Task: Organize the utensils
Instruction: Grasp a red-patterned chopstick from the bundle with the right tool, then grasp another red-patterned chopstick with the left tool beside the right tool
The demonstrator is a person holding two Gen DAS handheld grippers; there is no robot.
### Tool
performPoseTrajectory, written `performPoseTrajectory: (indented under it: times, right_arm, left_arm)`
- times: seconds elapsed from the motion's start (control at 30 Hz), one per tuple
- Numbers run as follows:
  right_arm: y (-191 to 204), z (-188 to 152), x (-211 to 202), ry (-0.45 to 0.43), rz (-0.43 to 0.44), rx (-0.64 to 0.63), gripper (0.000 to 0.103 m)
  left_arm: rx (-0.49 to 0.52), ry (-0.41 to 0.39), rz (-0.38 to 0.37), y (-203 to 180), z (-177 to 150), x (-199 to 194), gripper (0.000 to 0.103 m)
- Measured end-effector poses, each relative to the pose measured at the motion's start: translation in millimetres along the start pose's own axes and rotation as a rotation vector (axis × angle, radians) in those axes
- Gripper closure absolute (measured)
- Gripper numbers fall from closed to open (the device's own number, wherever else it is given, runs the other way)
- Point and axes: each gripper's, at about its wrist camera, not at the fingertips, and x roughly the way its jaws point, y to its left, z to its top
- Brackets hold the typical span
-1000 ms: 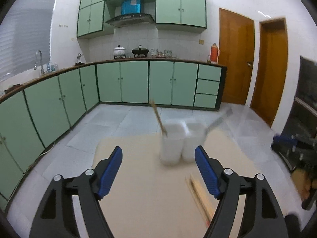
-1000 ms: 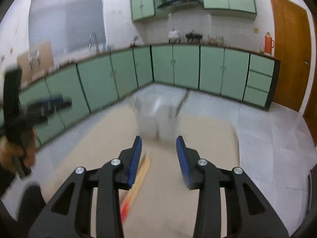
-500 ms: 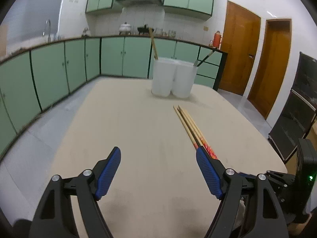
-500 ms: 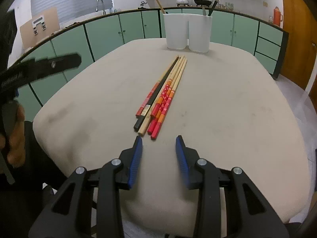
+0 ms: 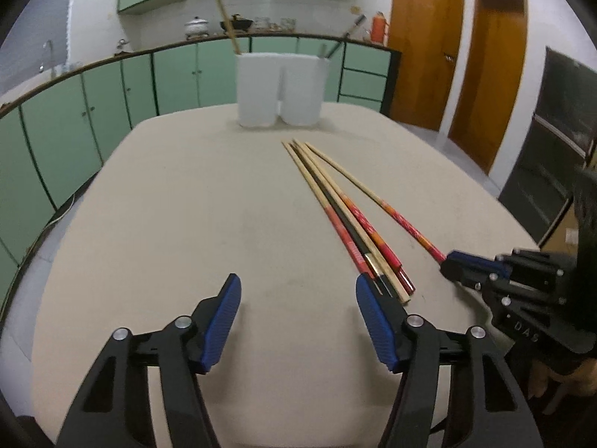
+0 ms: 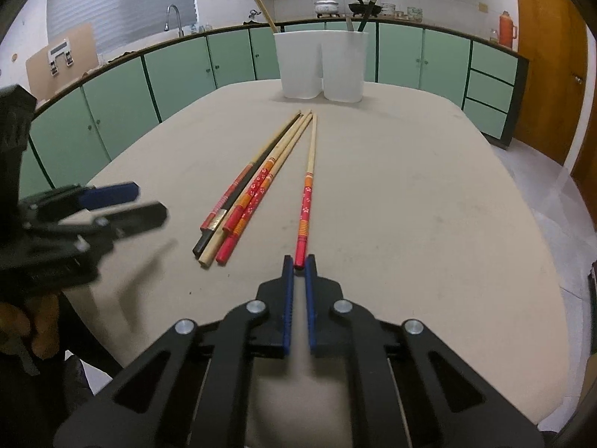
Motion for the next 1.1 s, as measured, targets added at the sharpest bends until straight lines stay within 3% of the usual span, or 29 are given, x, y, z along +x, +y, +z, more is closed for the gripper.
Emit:
performPoseTrajectory:
  times: [0.1, 0.27, 0.57, 0.67, 0.73, 0.8, 0.97, 1.1]
  right_arm:
    - [-8, 1, 0, 0.000, 0.002, 0.028, 0.098]
    - [-16, -2, -3, 0.002, 0.004, 0.053, 0.097]
    - [-15, 2, 3, 0.000, 0.018, 0.023, 0.093]
    - [-13, 3, 2, -0.017, -0.023, 0.024, 0.098]
    - [-14, 1, 0, -0.029, -0.067, 0.047, 0.098]
    - [-10, -1, -2, -0.045, -0.114, 0.056, 0.098]
    - [-1, -7, -7, -0.068, -0.167, 0.078, 0.098]
    - [0, -12, -6, -0.063, -0.134, 0.078, 0.094]
  left_arm:
    - [0.032, 0.038, -0.001, -10, -1, 12, 0.047]
    - [0.074, 0.032, 0.004, -24, -3, 16, 0.047]
    - [0.064, 0.016, 0.013, -32, -1, 20, 0.048]
    - [0.036, 0.001, 0.027, -27, 0, 20, 0.063]
    - [0.006, -0.012, 0.037, -19, 1, 20, 0.086]
    - [-0.027, -0.020, 0.046, -11, 1, 21, 0.096]
    - [-0.082, -0.051, 0.097, -4, -1, 14, 0.097]
    - [-0.090, -0.036, 0.119, 2, -4, 14, 0.097]
